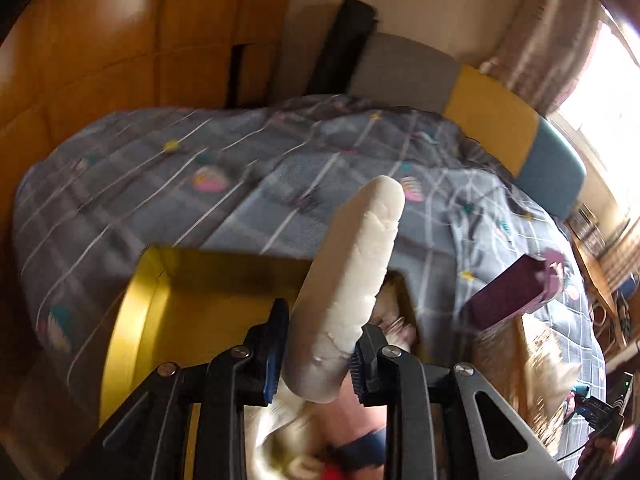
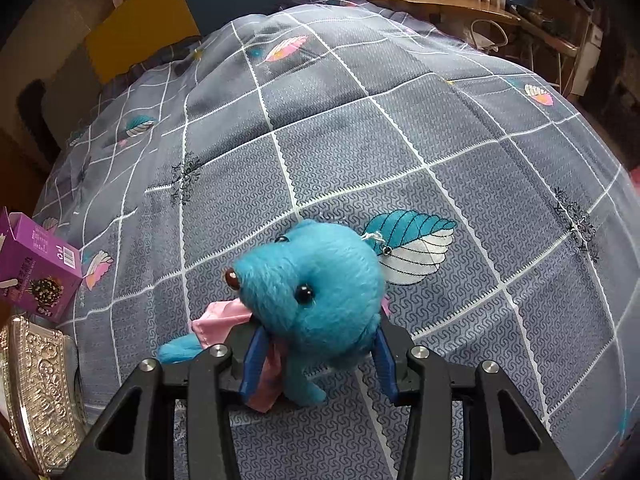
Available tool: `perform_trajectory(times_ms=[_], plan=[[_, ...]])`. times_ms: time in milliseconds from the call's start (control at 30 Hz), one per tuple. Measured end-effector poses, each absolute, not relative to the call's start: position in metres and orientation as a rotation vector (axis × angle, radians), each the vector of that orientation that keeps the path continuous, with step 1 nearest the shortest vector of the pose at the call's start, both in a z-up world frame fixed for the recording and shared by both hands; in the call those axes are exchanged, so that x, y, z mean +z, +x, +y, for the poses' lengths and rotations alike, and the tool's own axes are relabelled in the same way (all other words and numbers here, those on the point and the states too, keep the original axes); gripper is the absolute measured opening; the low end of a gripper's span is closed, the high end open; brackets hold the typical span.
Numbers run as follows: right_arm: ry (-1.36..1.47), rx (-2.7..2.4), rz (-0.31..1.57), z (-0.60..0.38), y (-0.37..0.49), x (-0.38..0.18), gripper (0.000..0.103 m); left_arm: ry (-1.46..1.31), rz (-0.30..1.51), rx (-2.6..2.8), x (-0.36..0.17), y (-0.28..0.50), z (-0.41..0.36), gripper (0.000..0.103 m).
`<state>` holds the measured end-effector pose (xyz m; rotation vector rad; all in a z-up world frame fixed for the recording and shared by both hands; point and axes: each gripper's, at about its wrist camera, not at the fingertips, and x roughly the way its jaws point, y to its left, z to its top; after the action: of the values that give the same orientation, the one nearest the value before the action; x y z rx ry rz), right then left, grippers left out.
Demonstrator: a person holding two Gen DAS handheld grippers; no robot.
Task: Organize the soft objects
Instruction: 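Carry the foam block into the gold tray and open the left tool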
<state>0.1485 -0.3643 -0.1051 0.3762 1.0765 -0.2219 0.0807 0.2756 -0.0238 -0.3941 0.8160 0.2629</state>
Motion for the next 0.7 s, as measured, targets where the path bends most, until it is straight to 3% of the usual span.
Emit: perform_trajectory(times_ms=[233, 700], plan=[[0.366, -0.233, 1.069, -0.364, 0.148, -0.105, 0.047, -0.502, 0.841, 0.324, -0.053, 0.035, 0.304, 0.027], [0.366, -0.249, 1.063, -0.364, 0.146, -0.105, 0.047, -0.486, 0.915, 0.333, -0.076, 0.061, 0.303, 0.036]])
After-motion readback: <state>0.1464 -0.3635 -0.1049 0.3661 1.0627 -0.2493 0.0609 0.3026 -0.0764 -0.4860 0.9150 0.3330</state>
